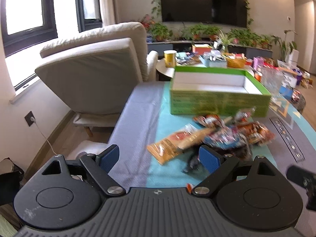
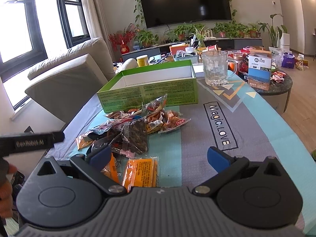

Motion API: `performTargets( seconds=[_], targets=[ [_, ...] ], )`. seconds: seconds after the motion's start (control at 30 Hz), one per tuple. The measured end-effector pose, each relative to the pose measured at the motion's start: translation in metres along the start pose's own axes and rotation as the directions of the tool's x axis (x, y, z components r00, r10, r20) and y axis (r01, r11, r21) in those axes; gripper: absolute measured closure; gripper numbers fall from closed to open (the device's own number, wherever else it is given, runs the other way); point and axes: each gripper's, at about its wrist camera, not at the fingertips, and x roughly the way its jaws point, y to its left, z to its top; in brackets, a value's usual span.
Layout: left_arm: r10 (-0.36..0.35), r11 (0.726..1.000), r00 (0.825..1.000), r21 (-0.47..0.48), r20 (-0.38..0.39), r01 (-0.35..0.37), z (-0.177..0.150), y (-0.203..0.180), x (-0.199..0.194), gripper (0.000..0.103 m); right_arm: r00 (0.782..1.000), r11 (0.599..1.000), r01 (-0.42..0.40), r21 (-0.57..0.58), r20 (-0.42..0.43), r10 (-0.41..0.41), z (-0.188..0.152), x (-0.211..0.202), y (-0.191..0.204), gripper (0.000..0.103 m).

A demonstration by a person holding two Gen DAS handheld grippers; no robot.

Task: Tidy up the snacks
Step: 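Move both tools over the snack pile in front of the green box, then grasp the long tan stick snack with the left tool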

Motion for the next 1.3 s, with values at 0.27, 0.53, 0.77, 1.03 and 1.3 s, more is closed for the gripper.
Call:
performTargets(
  seconds=[0.27, 0.53, 0.77, 1.03, 1.3],
  targets=[
    [-0.008, 1.000, 1.000, -0.019, 0.025, 0.008, 0.026, 0.010, 0.010, 0.015, 1.000, 1.000, 0.010, -0.011, -0.002, -0.010, 0.002, 0.000, -0.002, 0.043],
    [0.008, 1.000, 1.000, 0.010, -0.012, -0.008, 0.030, 0.015, 0.037, 0.015, 1.000, 1.000, 0.005, -0.025, -0.017, -0.005, 0.003, 0.008, -0.004, 0.043],
    [0.024, 0.999, 0.999, 0.029, -0.048, -0.023, 0.027, 0.020, 0.075, 0.016, 0.998, 0.996, -0.054, -0.075, -0.038, 0.051, 0.000, 0.018, 0.005, 0.043],
    [-0.001, 0.996, 0.997, 0.086, -0.074, 0.008, 0.025, 0.013, 0.118, 0.016, 0.982, 0.958, -0.165, -0.235, -0.130, 0.137, -0.015, 0.026, 0.022, 0.043],
    [-0.033, 0.998, 0.991, 0.046, -0.126, 0.039, -0.001, 0.014, 0.126, 0.016, 0.980, 0.979, -0.059, -0.195, -0.198, 0.019, -0.019, 0.049, 0.004, 0.043]
  ],
)
